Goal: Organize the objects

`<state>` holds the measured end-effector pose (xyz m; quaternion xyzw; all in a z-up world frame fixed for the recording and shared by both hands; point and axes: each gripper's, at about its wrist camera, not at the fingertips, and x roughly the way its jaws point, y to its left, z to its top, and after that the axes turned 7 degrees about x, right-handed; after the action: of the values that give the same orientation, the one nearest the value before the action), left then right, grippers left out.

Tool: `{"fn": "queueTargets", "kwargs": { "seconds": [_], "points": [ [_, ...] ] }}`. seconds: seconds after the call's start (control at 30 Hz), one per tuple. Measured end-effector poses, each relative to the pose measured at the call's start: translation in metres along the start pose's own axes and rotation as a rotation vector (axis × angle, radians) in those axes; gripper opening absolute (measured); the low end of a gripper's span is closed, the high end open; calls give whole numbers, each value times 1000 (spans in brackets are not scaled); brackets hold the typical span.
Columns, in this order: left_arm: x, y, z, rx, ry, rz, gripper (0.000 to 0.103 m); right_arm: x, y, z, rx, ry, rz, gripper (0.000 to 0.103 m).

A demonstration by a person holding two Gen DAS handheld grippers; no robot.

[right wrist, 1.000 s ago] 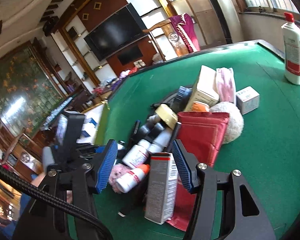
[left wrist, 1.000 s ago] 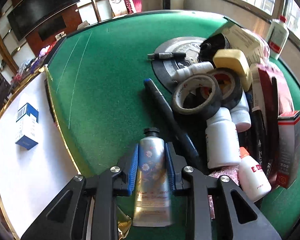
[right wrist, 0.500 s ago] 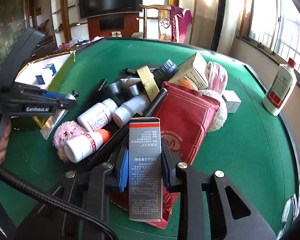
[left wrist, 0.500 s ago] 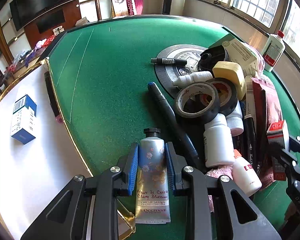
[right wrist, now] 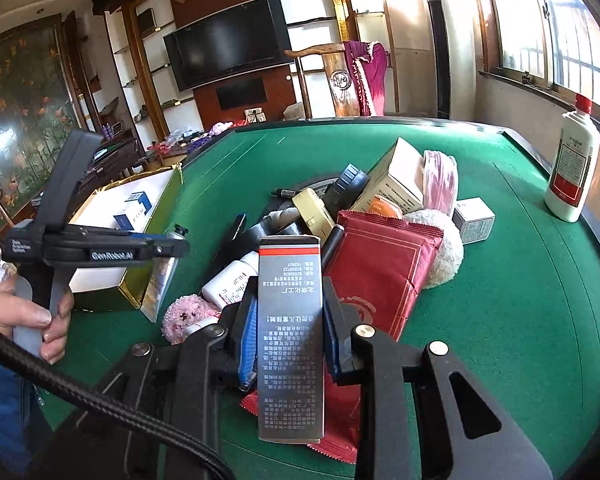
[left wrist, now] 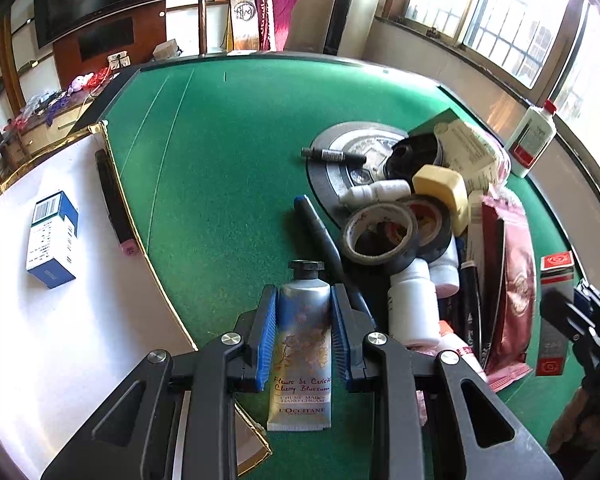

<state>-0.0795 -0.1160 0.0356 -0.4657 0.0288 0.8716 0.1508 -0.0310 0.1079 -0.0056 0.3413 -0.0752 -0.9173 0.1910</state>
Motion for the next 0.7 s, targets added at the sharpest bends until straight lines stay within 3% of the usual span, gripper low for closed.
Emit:
{"fn": "queueTargets", "kwargs": {
  "seconds": [0.7],
  "points": [
    [-19, 0, 6, -12, -101, -50, 22, 0, 4, -2, -14, -24, 7, 25]
  ]
}}
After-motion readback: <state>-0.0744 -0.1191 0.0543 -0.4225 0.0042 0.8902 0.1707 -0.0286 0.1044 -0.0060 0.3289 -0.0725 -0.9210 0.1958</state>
